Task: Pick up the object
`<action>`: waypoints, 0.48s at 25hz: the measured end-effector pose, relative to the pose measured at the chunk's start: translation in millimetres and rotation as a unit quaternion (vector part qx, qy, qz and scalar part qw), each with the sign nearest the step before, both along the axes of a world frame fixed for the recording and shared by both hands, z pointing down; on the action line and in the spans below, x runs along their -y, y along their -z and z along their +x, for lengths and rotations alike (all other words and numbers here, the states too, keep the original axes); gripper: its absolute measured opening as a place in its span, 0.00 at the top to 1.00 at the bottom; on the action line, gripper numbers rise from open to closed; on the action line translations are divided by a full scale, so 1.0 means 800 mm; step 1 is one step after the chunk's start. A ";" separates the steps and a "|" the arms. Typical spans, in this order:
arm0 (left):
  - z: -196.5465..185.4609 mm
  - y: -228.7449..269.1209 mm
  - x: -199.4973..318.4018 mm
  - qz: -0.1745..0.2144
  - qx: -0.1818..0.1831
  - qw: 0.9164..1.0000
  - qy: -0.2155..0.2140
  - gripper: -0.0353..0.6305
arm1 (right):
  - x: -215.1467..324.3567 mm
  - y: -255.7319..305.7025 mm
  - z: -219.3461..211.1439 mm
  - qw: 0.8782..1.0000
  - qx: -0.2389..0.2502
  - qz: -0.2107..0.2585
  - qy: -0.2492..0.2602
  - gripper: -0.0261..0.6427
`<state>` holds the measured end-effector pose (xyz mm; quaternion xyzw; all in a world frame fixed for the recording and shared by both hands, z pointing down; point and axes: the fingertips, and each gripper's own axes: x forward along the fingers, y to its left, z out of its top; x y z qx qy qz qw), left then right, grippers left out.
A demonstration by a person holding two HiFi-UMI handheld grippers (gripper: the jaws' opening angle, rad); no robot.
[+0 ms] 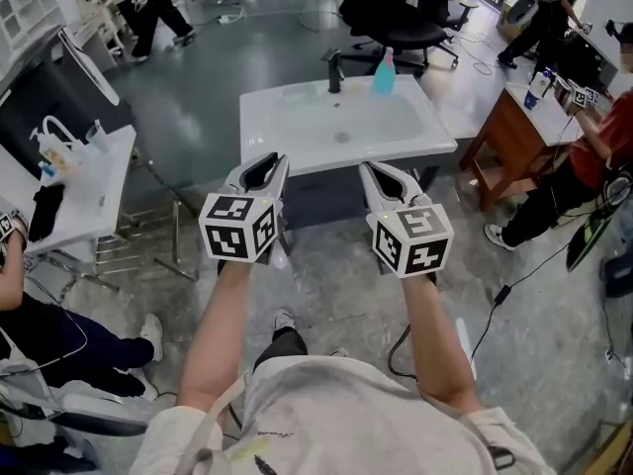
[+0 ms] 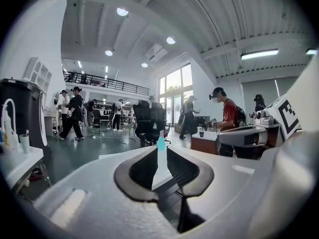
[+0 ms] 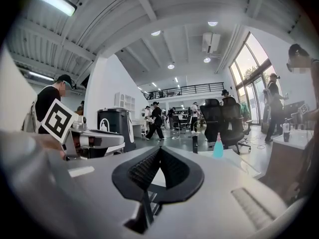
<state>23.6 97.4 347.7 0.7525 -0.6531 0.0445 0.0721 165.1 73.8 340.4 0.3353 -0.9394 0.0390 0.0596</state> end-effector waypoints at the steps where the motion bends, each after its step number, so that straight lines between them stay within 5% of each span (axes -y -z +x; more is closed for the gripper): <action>1: -0.003 0.000 0.005 0.001 0.000 1.000 0.000 0.85 | 0.004 -0.002 -0.002 1.000 -0.001 0.000 0.000 0.96; 12: -0.072 -0.017 0.097 0.003 -0.006 1.000 -0.022 0.79 | 0.087 -0.023 -0.068 1.000 -0.010 -0.005 -0.016 0.96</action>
